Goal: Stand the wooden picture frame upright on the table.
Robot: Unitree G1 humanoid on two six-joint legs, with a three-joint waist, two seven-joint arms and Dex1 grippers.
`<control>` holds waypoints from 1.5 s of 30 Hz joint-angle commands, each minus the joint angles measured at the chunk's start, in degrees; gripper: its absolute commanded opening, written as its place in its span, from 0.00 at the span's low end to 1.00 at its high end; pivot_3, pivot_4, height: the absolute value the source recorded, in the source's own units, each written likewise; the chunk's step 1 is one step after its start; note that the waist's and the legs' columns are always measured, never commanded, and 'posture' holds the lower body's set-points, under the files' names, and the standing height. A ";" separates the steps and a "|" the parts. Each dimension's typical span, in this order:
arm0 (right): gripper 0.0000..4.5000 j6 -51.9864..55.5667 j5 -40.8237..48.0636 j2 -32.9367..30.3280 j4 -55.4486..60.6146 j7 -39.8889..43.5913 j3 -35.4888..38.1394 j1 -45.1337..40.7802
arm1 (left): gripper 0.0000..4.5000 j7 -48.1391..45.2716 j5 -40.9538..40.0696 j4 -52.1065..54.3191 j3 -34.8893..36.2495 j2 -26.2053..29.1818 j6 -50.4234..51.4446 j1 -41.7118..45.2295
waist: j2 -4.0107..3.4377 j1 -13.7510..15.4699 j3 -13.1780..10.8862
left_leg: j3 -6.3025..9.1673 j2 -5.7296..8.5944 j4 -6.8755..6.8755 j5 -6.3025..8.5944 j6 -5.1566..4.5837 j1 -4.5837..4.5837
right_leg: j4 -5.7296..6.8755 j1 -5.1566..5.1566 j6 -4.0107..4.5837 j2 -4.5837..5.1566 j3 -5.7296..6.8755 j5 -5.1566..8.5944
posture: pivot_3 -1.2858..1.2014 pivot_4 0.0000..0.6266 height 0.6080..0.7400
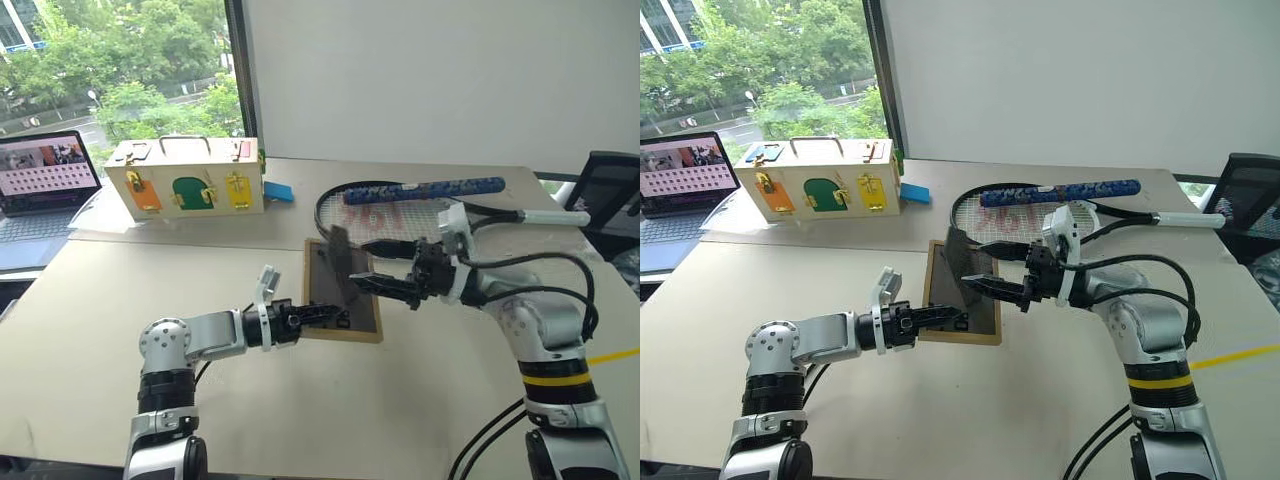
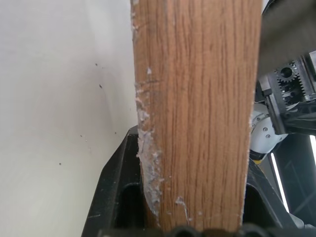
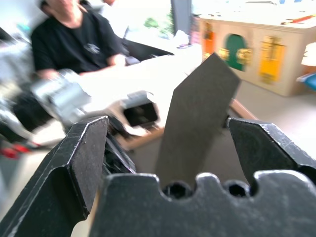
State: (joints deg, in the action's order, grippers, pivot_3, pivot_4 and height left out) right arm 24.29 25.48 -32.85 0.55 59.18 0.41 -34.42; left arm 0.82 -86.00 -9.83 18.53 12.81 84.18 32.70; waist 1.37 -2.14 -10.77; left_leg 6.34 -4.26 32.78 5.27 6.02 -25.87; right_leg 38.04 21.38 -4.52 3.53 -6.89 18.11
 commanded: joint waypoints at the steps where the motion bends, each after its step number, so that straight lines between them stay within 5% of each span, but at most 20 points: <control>1: 1.00 -18.63 -11.16 -3.47 -9.43 -6.13 2.91 0.03 | 0.25 1.09 -7.44 -0.14 0.23 0.96 -1.34 3.38 | 0.02 0.27 -0.01 | 0.00 0.00 0.00 0.00 0.01 -0.01 | 0.00 0.00 0.00 0.00 0.00 0.00 | 0.52 0.24 0.85; 4: 1.00 -35.32 -17.54 -4.69 -14.24 -14.24 6.65 -0.63 | 0.25 0.30 -13.67 -3.62 -1.38 4.24 0.62 4.26 | 0.00 0.34 -0.02 | 0.00 0.00 -0.02 0.00 0.01 -0.02 | 0.01 0.03 0.00 0.00 0.00 0.00 | 0.52 0.24 0.85; 11: 1.00 -69.79 -42.64 -12.38 -24.88 -29.71 0.31 -0.45 | 0.25 2.74 -21.46 -8.52 -6.91 6.78 -1.88 6.23 | -0.04 -0.21 -0.04 | 0.00 0.00 -0.09 0.00 0.00 0.02 | -0.01 0.03 0.00 0.00 -0.02 0.01 | 0.52 0.24 0.85; 17: 1.00 -78.50 -58.09 -8.39 -23.18 -41.54 -6.69 -2.56 | 0.25 4.93 -26.14 -8.78 -11.27 7.60 -4.47 6.49 | -0.05 -0.54 -0.04 | 0.00 0.00 -0.10 -0.08 0.10 0.18 | 0.08 -0.04 0.01 -0.01 -0.06 -0.01 | 0.52 0.24 0.85; 25: 1.00 -79.97 -66.90 -5.07 -20.22 -54.43 -8.14 -5.06 | 0.25 3.52 -27.00 -7.61 -14.01 9.35 -4.15 6.25 | -0.04 0.26 -0.04 | 0.01 0.02 -0.08 -0.11 0.15 0.18 | 0.06 -0.13 0.02 0.01 -0.03 -0.02 | 0.52 0.24 0.85; 28: 0.86 -80.27 -66.55 -5.19 -21.35 -55.44 -8.84 -5.37 | 0.25 3.27 -26.88 -6.32 -14.98 11.16 -4.50 6.17 | -0.04 0.25 -0.04 | 0.01 0.02 -0.09 -0.11 0.15 0.19 | 0.06 -0.13 0.03 0.01 -0.04 -0.02 | 0.52 0.24 0.85; 35: 0.33 -80.45 -65.66 -6.55 -22.55 -57.15 -9.44 -6.06 | 0.25 -0.82 -22.60 -3.56 -16.45 14.37 -3.92 5.85 | -0.05 -0.03 -0.05 | 0.01 0.02 -0.09 -0.10 0.14 0.24 | 0.08 -0.17 0.03 0.01 -0.04 -0.02 | 0.52 0.24 0.85; 40: 0.32 -80.89 -64.11 -7.57 -23.71 -57.04 -9.50 -6.41 | 0.25 -6.28 -15.61 -1.14 -17.00 16.59 -3.31 4.64 | -0.05 -0.13 -0.05 | 0.01 0.02 -0.10 -0.10 0.13 0.27 | 0.08 -0.20 0.03 0.01 -0.04 -0.02 | 0.52 0.24 0.85; 45: 0.28 -80.57 -60.88 -7.72 -25.03 -55.31 -9.76 -7.55 | 0.71 -14.93 -7.68 0.12 -16.04 21.43 -3.24 3.60 | -0.07 -0.42 -0.09 | 0.02 0.02 -0.09 -0.10 0.13 0.30 | 0.09 -0.21 0.04 0.01 -0.05 -0.02 | 0.52 0.24 0.85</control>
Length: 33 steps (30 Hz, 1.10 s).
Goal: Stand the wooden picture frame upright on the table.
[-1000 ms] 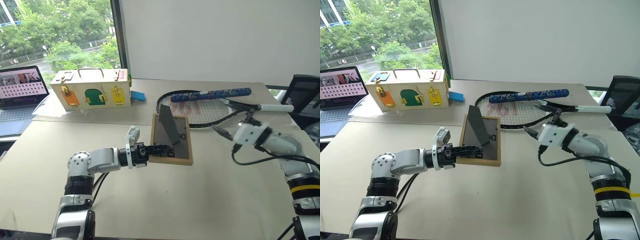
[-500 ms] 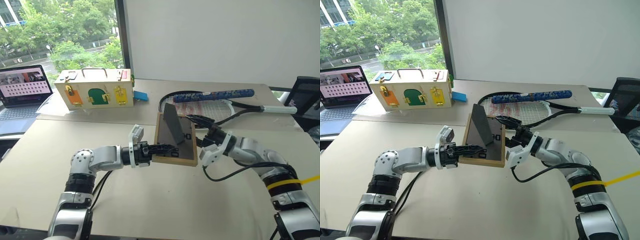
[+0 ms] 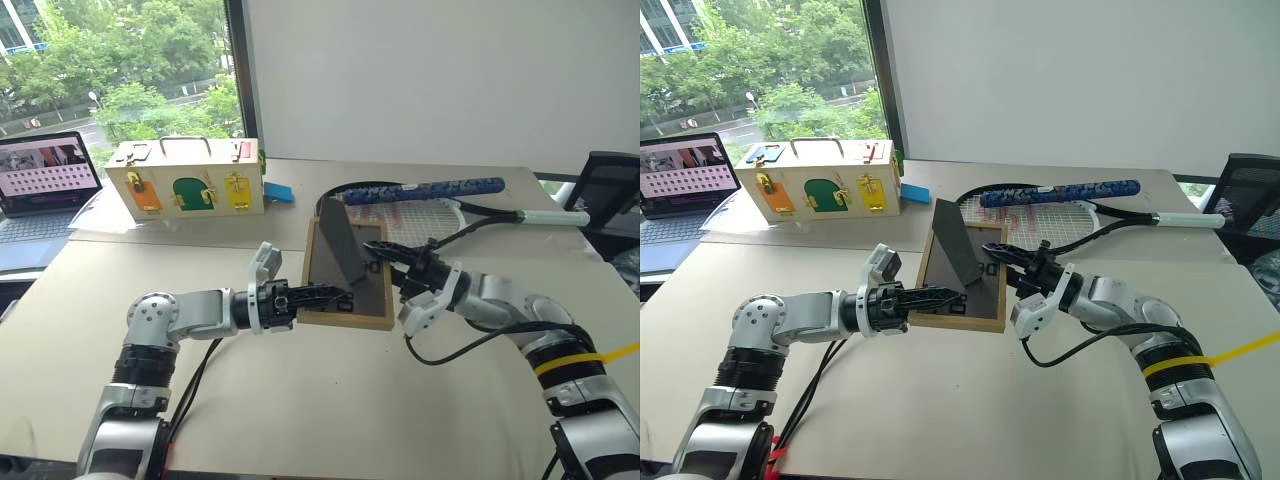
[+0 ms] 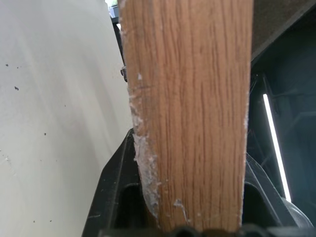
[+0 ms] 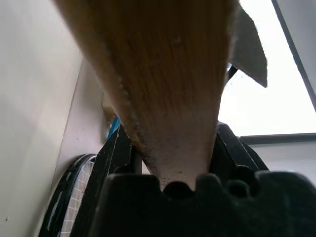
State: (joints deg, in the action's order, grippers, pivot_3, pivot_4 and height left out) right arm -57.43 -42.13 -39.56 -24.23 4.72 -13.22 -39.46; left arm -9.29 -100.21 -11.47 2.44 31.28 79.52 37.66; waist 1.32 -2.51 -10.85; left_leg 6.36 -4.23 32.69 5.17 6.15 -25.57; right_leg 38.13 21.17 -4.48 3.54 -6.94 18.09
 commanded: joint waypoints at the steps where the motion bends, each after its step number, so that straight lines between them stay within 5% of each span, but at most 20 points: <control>1: 0.28 1.48 8.28 -0.88 -0.87 0.31 3.61 -2.91 | 0.77 -7.58 9.47 2.53 0.33 4.55 0.42 -1.66 | -0.01 -0.05 -0.01 | 0.00 0.00 -0.01 0.00 0.00 0.00 | 0.00 0.00 0.00 0.00 0.00 0.00 | 0.52 0.24 0.85; 4: 0.28 2.45 13.16 -0.38 -2.55 4.03 3.28 -4.06 | 1.00 -16.66 17.78 4.86 0.99 9.55 -3.29 -2.71 | -0.01 -0.17 -0.02 | 0.00 0.00 -0.03 0.00 0.00 0.01 | 0.01 0.00 0.00 0.00 0.01 0.00 | 0.52 0.24 0.85; 11: 0.28 10.01 30.50 2.43 -4.62 20.17 2.15 -6.40 | 1.00 -31.72 33.23 9.68 1.95 16.78 -15.59 -6.40 | -0.12 -0.51 -0.14 | -0.01 -0.01 -0.09 0.00 0.00 0.03 | 0.01 -0.01 0.01 0.01 -0.01 0.00 | 0.52 0.24 0.85; 15: 0.28 42.27 57.42 6.88 2.19 40.60 5.31 -7.20 | 1.00 -38.17 42.94 16.43 4.70 14.20 -31.86 -13.36 | -0.09 -0.17 -0.16 | -0.01 -0.04 -0.10 0.00 0.01 0.02 | -0.04 -0.06 0.04 0.01 0.03 -0.01 | 0.52 0.24 0.85; 20: 0.28 87.07 77.19 2.56 14.93 51.84 6.14 -5.53 | 1.00 -43.56 48.50 18.40 4.81 13.22 -38.58 -16.01 | -0.17 1.01 -0.21 | 0.00 -0.07 -0.07 0.00 -0.01 -0.06 | 0.03 -0.02 0.06 0.01 0.11 -0.01 | 0.52 0.24 0.85; 24: 0.28 99.74 81.61 2.50 19.44 51.41 7.27 -4.40 | 1.00 -46.71 52.20 20.04 5.49 12.64 -44.54 -17.41 | -0.17 0.83 -0.21 | -0.01 -0.08 -0.09 0.04 -0.07 -0.10 | 0.01 0.11 0.09 -0.01 0.11 0.03 | 0.52 0.24 0.85; 33: 0.28 107.37 79.60 6.44 12.92 50.40 7.64 -2.91 | 1.00 -50.34 58.83 19.99 3.80 12.27 -50.05 -19.22 | -0.17 -0.15 -0.21 | -0.01 -0.09 -0.07 0.05 -0.10 -0.18 | 0.01 0.19 0.08 -0.03 0.09 0.04 | 0.52 0.24 0.85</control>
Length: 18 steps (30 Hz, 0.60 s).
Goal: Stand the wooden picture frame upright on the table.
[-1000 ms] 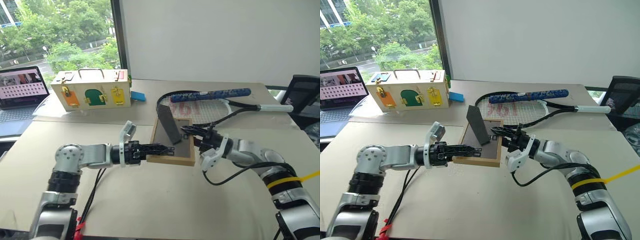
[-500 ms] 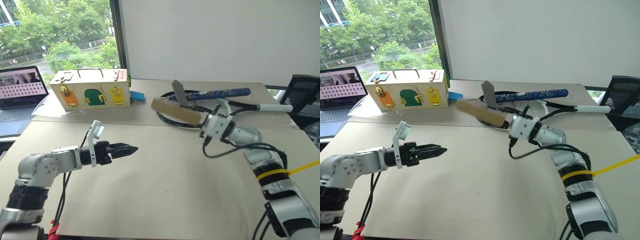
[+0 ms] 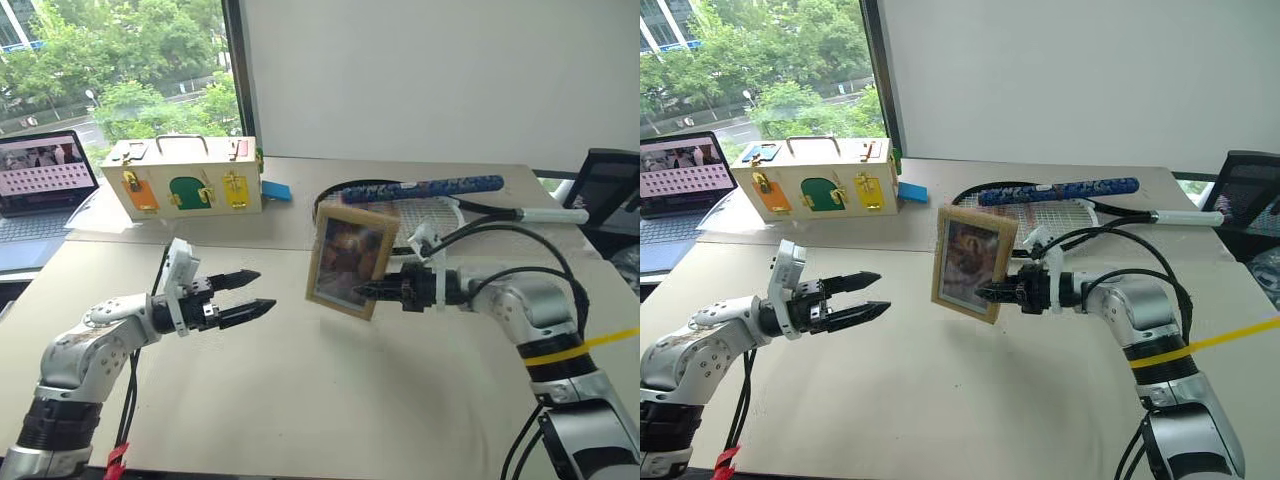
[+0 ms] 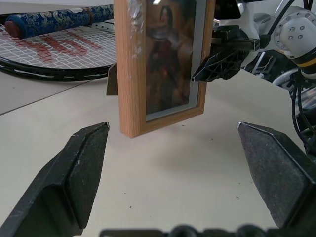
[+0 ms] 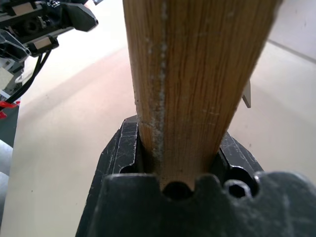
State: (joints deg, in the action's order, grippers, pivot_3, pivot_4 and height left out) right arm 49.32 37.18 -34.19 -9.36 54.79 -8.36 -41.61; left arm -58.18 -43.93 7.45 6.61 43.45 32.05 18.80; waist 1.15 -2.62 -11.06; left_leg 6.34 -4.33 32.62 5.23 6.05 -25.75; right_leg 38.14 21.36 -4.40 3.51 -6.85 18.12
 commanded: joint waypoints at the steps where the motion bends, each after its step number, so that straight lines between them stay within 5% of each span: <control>1: 0.28 0.66 0.03 1.31 -2.65 0.52 2.88 -0.80 | 1.00 -1.75 3.09 1.01 -0.54 0.02 -2.81 -0.39 | 0.00 -0.04 0.00 | 0.00 0.00 0.00 0.00 0.00 0.00 | 0.00 0.00 0.00 0.00 0.00 0.00 | 0.52 0.24 0.85; 12: 0.28 1.19 -3.49 -0.08 3.35 8.56 -3.84 7.34 | 1.00 -3.01 3.91 0.73 -0.18 -0.66 -1.51 0.23 | 0.01 -0.01 0.01 | 0.00 -0.01 0.03 0.02 -0.04 -0.02 | 0.00 0.00 -0.02 -0.01 0.01 0.01 | 0.52 0.24 0.85; 18: 0.28 -10.98 -12.29 -0.45 6.95 9.20 -7.82 10.24 | 1.00 -3.47 5.70 0.19 -0.72 -0.66 -2.93 0.64 | 0.08 0.04 0.06 | 0.00 -0.01 0.07 0.03 -0.04 0.01 | 0.00 -0.05 -0.10 -0.01 0.02 0.06 | 0.52 0.24 0.85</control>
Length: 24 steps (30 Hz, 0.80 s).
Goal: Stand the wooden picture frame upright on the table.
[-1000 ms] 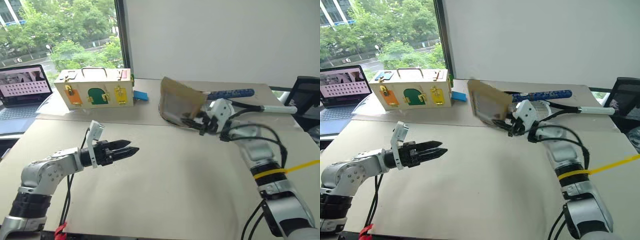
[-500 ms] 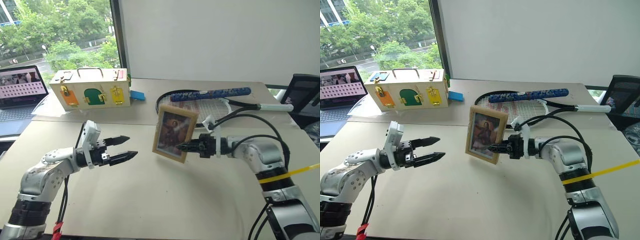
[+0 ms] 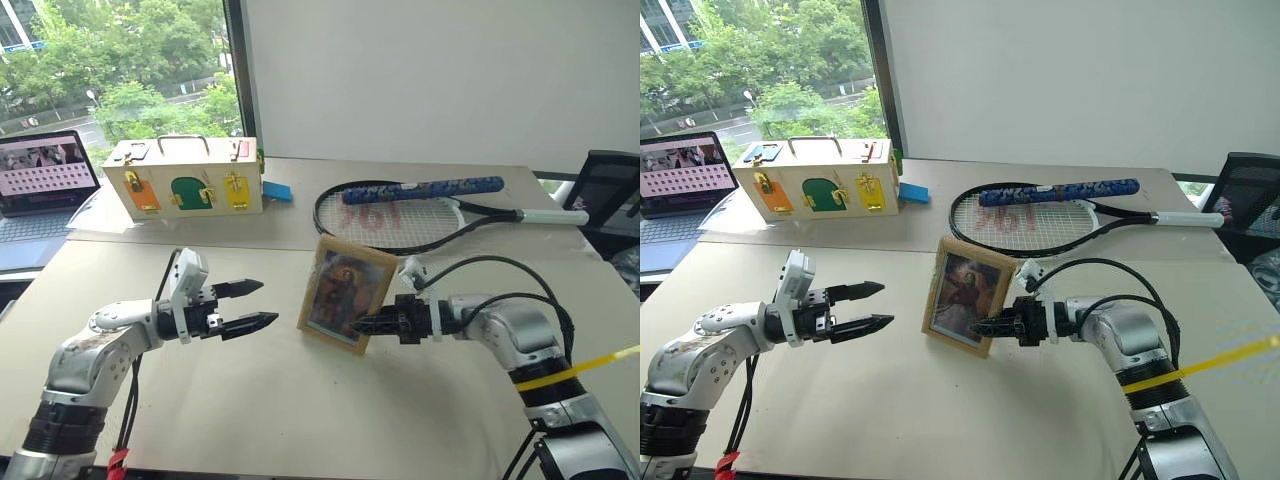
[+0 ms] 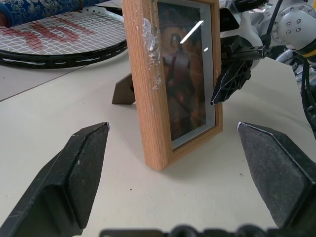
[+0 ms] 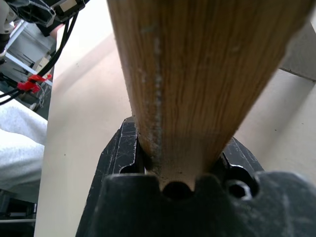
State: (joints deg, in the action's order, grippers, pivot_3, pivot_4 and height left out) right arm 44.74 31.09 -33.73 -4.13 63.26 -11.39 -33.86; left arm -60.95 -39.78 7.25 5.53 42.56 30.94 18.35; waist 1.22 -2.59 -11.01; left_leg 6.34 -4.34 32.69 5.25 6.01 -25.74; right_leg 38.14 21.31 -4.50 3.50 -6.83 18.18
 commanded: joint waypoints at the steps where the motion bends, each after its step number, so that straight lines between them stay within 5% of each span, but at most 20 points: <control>1: 0.28 -6.93 -6.73 -0.82 1.73 0.81 -4.92 2.63 | 1.00 -0.86 1.97 0.29 0.22 0.18 -2.12 1.13 | 0.01 -0.01 0.02 | 0.00 0.00 0.00 0.00 0.00 0.03 | 0.00 -0.02 -0.06 0.00 0.00 0.04 | 0.52 0.24 0.85; 4: 0.28 -5.76 -6.66 -0.42 1.14 -0.08 -3.75 2.58 | 1.00 -1.24 2.74 -0.32 0.00 -0.32 -2.55 1.77 | 0.08 -0.12 0.06 | 0.00 -0.04 -0.01 0.00 0.00 0.15 | -0.01 -0.11 -0.24 -0.03 0.00 0.14 | 0.52 0.24 0.85; 6: 0.50 -4.44 -5.48 0.14 1.00 -0.89 -2.24 2.37 | 1.00 -1.44 3.19 -0.86 -0.08 -0.57 -2.79 2.24 | 0.12 -0.04 0.08 | 0.00 -0.04 0.00 0.00 0.00 0.21 | 0.00 -0.17 -0.25 -0.03 0.00 0.15 | 0.52 0.24 0.85; 13: 0.99 0.59 -2.85 -1.56 4.12 -1.32 2.14 3.80 | 1.00 -2.66 4.49 -3.07 -0.37 -1.00 -3.43 3.79 | 0.10 0.11 0.06 | 0.00 -0.04 0.01 0.00 -0.01 0.03 | 0.01 -0.02 -0.03 -0.04 0.00 0.02 | 0.52 0.24 0.85; 21: 0.99 -0.18 -0.22 -10.03 8.45 -2.74 16.07 14.11 | 1.00 1.78 5.80 -3.70 1.48 -2.03 -2.38 3.98 | 0.10 0.59 0.06 | 0.00 -0.03 0.02 0.02 -0.03 -0.03 | -0.05 -0.02 -0.03 -0.03 0.00 0.02 | 0.52 0.24 0.85; 24: 0.99 -5.81 3.61 -6.84 13.44 -5.39 24.54 17.28 | 1.00 9.54 11.85 -10.01 2.12 -5.46 -8.37 4.92 | 0.08 0.12 0.07 | 0.00 -0.03 0.04 0.02 -0.04 0.01 | -0.03 -0.04 -0.10 -0.03 -0.01 0.06 | 0.52 0.24 0.85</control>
State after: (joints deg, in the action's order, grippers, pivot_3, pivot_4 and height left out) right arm 42.32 31.44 -41.38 4.61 58.98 8.52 -16.26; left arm -54.42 -30.57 -0.83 6.75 37.70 26.10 22.80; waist 1.31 -2.47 -10.94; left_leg 6.33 -4.37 32.72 5.27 5.98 -25.65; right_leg 38.13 21.26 -4.75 3.46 -6.87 18.32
